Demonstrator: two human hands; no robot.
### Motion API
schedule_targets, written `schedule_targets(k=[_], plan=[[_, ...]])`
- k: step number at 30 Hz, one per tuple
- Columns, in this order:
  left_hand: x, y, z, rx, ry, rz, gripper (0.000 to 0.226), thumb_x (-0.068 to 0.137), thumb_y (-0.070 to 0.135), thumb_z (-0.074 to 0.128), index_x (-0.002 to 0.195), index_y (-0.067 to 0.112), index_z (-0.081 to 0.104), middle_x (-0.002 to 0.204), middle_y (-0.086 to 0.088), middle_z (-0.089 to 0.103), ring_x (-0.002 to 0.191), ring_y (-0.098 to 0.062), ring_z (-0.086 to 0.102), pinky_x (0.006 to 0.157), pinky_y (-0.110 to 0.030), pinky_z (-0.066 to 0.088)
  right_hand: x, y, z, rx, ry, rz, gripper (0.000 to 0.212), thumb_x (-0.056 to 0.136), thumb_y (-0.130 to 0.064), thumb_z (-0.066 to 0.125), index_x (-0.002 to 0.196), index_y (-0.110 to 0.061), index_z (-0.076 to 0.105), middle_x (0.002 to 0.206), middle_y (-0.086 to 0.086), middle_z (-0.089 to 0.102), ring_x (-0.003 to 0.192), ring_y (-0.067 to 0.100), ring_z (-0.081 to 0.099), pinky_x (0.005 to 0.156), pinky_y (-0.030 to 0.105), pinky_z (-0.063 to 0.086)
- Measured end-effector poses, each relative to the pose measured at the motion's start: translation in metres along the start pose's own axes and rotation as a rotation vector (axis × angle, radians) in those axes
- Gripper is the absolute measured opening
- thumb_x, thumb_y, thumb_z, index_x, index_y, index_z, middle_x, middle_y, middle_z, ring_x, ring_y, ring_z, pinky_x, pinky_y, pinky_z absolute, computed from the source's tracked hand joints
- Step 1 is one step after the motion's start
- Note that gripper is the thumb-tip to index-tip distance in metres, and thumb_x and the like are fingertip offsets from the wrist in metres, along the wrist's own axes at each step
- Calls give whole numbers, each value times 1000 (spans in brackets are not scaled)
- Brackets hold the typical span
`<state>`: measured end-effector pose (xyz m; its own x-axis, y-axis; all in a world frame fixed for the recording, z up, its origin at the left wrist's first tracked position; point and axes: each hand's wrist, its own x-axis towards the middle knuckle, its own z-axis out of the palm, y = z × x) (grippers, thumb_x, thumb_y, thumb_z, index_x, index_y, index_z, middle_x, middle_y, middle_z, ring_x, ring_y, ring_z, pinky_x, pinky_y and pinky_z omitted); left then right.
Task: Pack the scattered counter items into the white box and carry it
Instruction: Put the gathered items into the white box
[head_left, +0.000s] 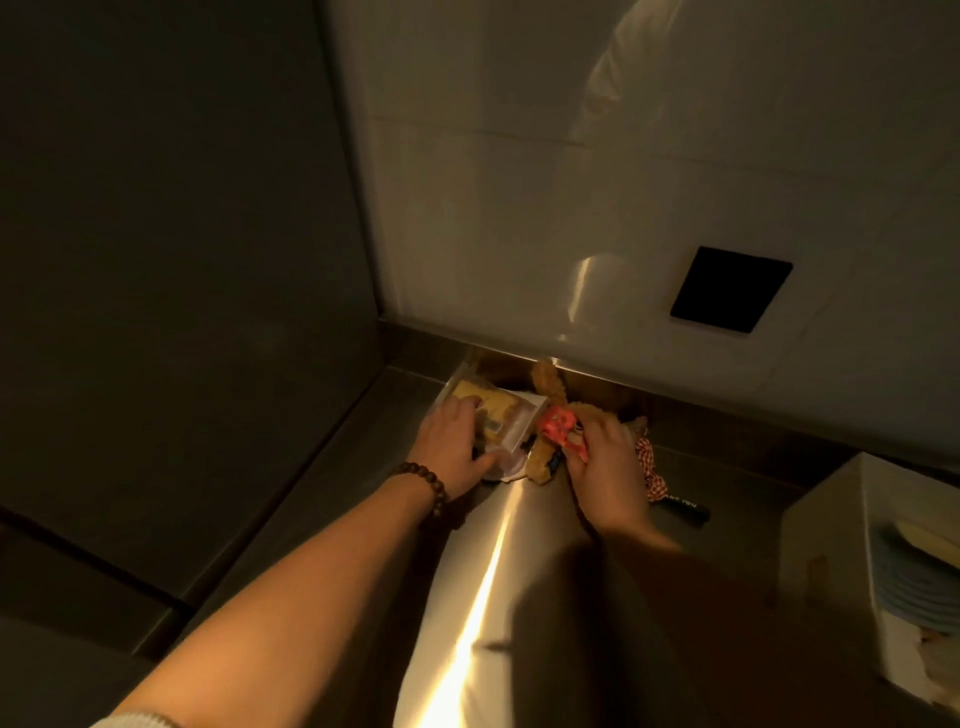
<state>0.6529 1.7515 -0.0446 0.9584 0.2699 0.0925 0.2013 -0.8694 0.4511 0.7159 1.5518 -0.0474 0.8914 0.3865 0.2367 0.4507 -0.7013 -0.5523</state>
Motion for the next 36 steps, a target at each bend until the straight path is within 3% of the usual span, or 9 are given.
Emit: schedule_targets(k=[3, 9, 13, 16, 19, 21, 25, 31, 36], plan=[[22, -5, 5, 77, -84, 113, 104, 56, 77, 64, 138, 24, 28, 135, -3, 39, 122, -22, 35, 107, -39, 28, 14, 9, 3, -52, -5, 11, 44, 95, -26, 51, 138, -19, 44, 136, 4, 46, 124, 22, 39, 105, 36, 35], [49, -21, 23, 258, -119, 305, 121, 56, 85, 57, 146, 14, 17, 145, -10, 28, 130, -28, 28, 111, -41, 20, 33, 22, 19, -118, -144, 5, 55, 94, -31, 50, 145, -24, 32, 143, 5, 38, 130, 24, 34, 110, 39, 27], [58, -31, 32, 336, -192, 355, 127, 59, 89, 43, 149, 13, -3, 157, -9, -7, 143, -25, -11, 116, -46, -4, 41, 26, 26, -148, -230, 73, 67, 88, -20, 56, 148, -27, 26, 149, 7, 30, 135, 26, 27, 113, 39, 24], [67, -33, 32, 344, -257, 349, 133, 50, 95, 42, 147, 23, -15, 157, -2, -13, 141, -21, -20, 111, -58, -10, 43, 28, 25, -203, -186, 6, 59, 90, -23, 55, 145, -20, 35, 144, 11, 38, 129, 31, 36, 105, 39, 32], [72, -32, 29, 285, -312, 324, 131, 44, 94, 48, 144, 39, -15, 157, 5, -2, 142, -22, -12, 104, -67, -6, 42, 28, 25, -252, -121, -66, 49, 91, -26, 56, 138, -14, 47, 134, 15, 48, 117, 35, 45, 94, 40, 41], [71, -31, 27, 252, -303, 330, 123, 47, 90, 53, 144, 42, -4, 152, 4, 12, 141, -23, 0, 106, -69, 6, 44, 26, 26, -265, -107, -64, 43, 90, -23, 56, 132, -12, 52, 129, 16, 51, 112, 36, 46, 90, 39, 41], [63, -29, 25, 146, -196, 324, 97, 55, 81, 57, 137, 42, 22, 136, 5, 31, 130, -20, 20, 100, -58, 28, 48, 23, 27, -269, -122, -14, 36, 88, -21, 55, 123, -15, 54, 123, 12, 50, 106, 32, 44, 81, 32, 33], [47, -29, 24, 127, -118, 260, 86, 58, 77, 56, 132, 44, 27, 137, 8, 31, 128, -19, 22, 99, -48, 27, 44, 19, 17, -188, -181, 110, 55, 76, -19, 66, 128, -24, 48, 129, 3, 42, 114, 25, 37, 91, 33, 33], [37, -23, 7, 52, -42, 155, 87, 58, 81, 55, 132, 46, 26, 133, 8, 34, 123, -18, 26, 96, -45, 29, 31, 4, -11, -114, -61, 22, 46, 81, -22, 67, 125, -22, 52, 125, 3, 46, 115, 24, 39, 94, 34, 37]])
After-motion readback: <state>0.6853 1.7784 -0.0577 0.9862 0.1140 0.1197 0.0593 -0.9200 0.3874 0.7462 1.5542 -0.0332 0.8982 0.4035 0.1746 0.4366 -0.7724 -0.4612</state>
